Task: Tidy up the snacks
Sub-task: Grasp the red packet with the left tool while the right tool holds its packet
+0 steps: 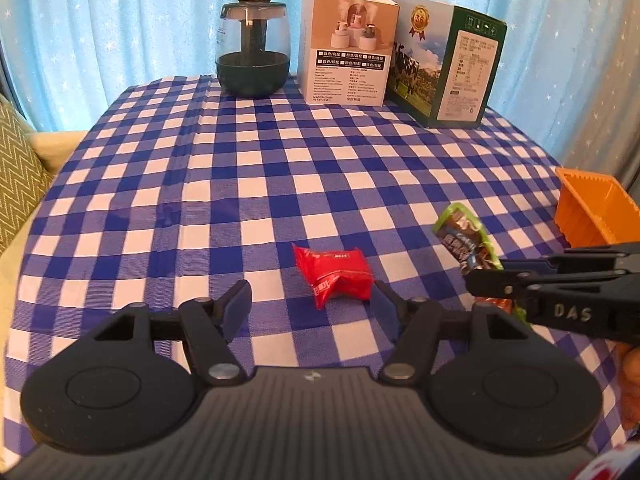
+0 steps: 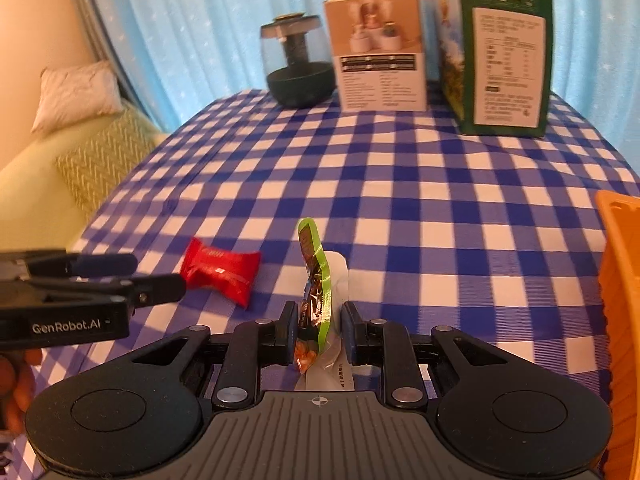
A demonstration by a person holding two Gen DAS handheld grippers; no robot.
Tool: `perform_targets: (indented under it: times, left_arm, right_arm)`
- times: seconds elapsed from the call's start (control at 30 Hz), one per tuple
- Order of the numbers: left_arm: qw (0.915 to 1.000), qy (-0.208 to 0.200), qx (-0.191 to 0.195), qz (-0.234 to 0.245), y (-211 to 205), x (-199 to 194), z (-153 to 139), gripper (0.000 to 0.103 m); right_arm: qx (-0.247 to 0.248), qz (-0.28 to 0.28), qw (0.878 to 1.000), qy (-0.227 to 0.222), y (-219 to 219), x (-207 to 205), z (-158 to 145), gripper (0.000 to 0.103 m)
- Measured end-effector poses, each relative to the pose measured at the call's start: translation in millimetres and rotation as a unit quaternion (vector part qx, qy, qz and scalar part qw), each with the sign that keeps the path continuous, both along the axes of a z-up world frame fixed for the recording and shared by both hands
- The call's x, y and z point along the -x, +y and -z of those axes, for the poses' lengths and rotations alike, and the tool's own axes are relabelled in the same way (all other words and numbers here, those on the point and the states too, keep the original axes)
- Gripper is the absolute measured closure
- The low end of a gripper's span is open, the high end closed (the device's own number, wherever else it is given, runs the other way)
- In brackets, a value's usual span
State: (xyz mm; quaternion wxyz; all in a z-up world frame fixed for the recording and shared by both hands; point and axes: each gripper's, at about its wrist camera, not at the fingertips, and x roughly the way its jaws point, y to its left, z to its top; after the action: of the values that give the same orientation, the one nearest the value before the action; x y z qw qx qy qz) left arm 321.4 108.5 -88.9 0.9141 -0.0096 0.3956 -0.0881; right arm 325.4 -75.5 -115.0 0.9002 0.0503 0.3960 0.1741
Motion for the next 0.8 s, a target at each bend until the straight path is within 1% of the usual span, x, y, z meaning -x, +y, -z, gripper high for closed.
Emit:
perform_targets:
  times: [0.17,0.27,0.47,0.6,0.7,0.73,0.8]
  left_arm:
    - [0.9989,0.006,0.039,-0.024,2,-11,9,0.042]
    - [0.9980,0.008,0.053,-0.034,2,-17,12,0.045]
    - [0.9968,0.008,0.065,-0.047,-1,-26,19,0.049]
    - [0.9970,0.012,0.062,-0.045,-7,-30,23,0.050]
    - [0.9968,0.018,0.062,-0.047,-9,-34,27,0.054]
    - [0.9968,0.019,0.062,-0.047,-10,-34,28,0.053]
    - [0.9966,0.022,0.064,-0.045,-12,-36,29,0.057]
  right_arm:
    - [-0.008,0.015,1.000,0.005,-14,-7,-1,0.080]
    - [-0.010,0.018,1.000,0.005,-18,-7,-2,0.080]
    - [-0.017,0.024,1.000,0.005,-24,-7,-3,0.080]
    - [-0.019,0.027,0.999,0.004,-26,-7,-3,0.080]
    - [-0.020,0.029,0.999,0.002,-28,-7,-3,0.080]
    - [-0.020,0.029,0.999,0.002,-28,-7,-3,0.080]
    - [-0.020,0.030,0.999,0.002,-29,-7,-3,0.080]
